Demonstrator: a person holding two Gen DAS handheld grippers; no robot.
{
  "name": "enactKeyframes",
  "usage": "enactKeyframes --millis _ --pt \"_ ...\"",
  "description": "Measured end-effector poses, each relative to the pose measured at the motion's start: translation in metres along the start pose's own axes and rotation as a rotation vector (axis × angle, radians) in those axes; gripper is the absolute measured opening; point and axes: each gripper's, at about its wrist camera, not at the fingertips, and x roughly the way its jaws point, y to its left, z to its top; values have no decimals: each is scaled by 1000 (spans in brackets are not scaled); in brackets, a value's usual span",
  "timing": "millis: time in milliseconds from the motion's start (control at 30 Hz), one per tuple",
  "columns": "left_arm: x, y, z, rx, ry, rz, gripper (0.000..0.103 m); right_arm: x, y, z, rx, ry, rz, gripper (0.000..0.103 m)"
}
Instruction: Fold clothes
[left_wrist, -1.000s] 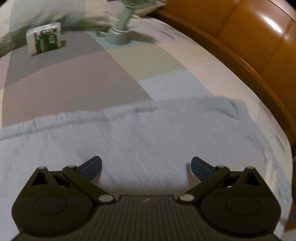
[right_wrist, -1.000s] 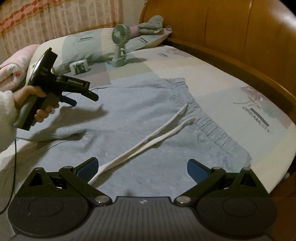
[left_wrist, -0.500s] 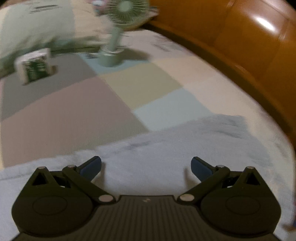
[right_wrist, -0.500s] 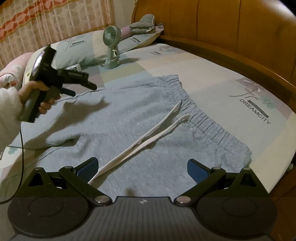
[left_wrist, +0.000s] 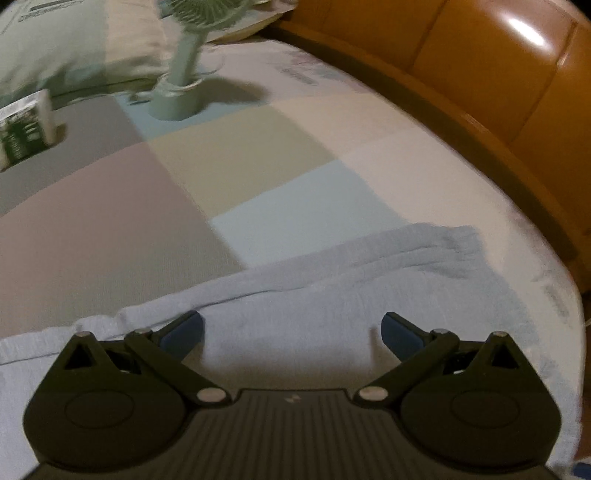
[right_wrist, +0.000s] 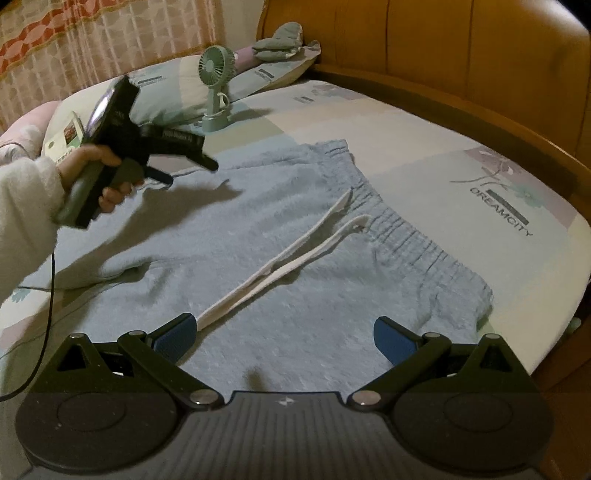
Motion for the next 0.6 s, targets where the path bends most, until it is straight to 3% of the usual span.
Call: enactKeyframes --millis 167,267,400,600 --pt "4 -27 -6 52 42 -118 102 8 2 -4 -16 34 -9 103" --pt "25 -35 -8 68 59 -84 102 13 3 -6 -27 55 -15 103" --pt "34 -34 -4 46 18 -55 102 16 3 -8 -32 70 -20 103" --pt "-10 -30 1 71 10 -37 102 11 6 -4 -15 59 0 103"
